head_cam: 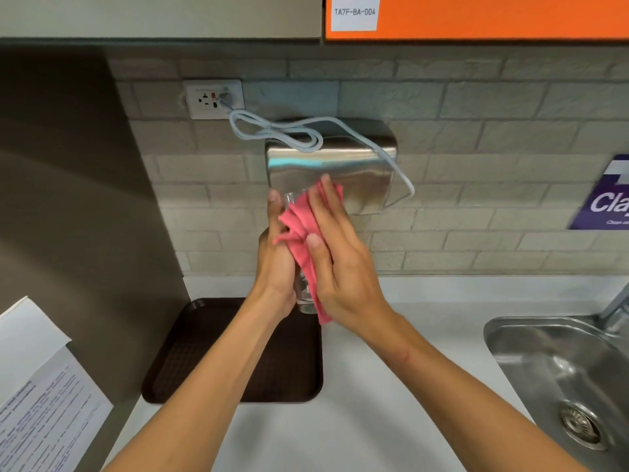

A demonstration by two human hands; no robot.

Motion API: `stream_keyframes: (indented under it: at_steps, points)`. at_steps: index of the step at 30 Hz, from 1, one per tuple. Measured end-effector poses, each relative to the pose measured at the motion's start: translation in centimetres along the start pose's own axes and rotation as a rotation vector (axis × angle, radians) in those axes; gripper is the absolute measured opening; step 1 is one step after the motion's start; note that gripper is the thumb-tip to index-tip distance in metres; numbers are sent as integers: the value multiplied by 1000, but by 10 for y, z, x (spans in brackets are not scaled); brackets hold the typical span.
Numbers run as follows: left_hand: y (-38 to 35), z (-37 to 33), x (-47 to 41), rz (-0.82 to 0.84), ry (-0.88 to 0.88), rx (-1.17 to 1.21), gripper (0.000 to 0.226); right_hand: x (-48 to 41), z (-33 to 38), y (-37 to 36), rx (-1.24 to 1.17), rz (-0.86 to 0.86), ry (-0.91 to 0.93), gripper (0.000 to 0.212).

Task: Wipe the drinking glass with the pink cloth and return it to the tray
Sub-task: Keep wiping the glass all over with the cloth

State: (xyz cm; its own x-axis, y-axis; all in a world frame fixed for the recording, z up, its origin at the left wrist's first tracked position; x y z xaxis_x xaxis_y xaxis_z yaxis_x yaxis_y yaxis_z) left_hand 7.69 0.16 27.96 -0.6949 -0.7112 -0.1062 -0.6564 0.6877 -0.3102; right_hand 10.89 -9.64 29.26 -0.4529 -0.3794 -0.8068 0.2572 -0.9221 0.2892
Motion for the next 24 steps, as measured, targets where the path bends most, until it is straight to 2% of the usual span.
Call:
stream_keyframes:
  at_steps: [3,5,7,9,13,15,16,18,20,22,24]
  points:
    - [-3,5,6,-4,12,-19,66,-21,-6,4,-73,-21,-117,54]
    - [-2,2,7,2,-6,-11,76,-14,-8,2,-79,-4,-162,56]
    - [2,-1,3,-19,10,41,93,8,-7,-2,-14,21,-129,55]
    - [5,-1,-1,-18,30,103,98,25,-4,-5,65,23,-19,54]
    - [1,7,5,1,10,92,72,14,4,-10,219,34,159,51]
    - [0,10,6,-30,-20,69,55,1,9,-9,174,-6,94,53]
    - [0,9,5,-34,-23,57,56,-3,11,-7,112,-12,26,54]
    - [0,3,5,-19,-24,-1,69,-4,6,-1,9,-19,-68,55]
    - [0,0,6,10,-23,-26,93,2,0,2,-17,-42,-103,57]
    - [1,3,10,-7,8,9,96,13,-1,0,41,-38,-21,54]
    - [1,10,10,-12,32,63,83,22,2,-6,187,33,161,50]
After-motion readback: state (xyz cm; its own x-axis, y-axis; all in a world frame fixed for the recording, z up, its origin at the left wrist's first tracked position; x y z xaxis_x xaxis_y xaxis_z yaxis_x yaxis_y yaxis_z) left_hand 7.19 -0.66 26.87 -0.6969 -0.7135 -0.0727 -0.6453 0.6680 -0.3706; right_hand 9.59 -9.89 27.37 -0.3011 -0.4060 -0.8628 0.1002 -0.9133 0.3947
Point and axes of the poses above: each hand's wrist, its own x-axis away from the middle knuckle, its own y-axis out of the back of the hand, z = x × y, the point moved 4 cm from there along -x, towards the middle knuckle, and after that the axes turned 6 degrees about -z, right-handed, at the moved point
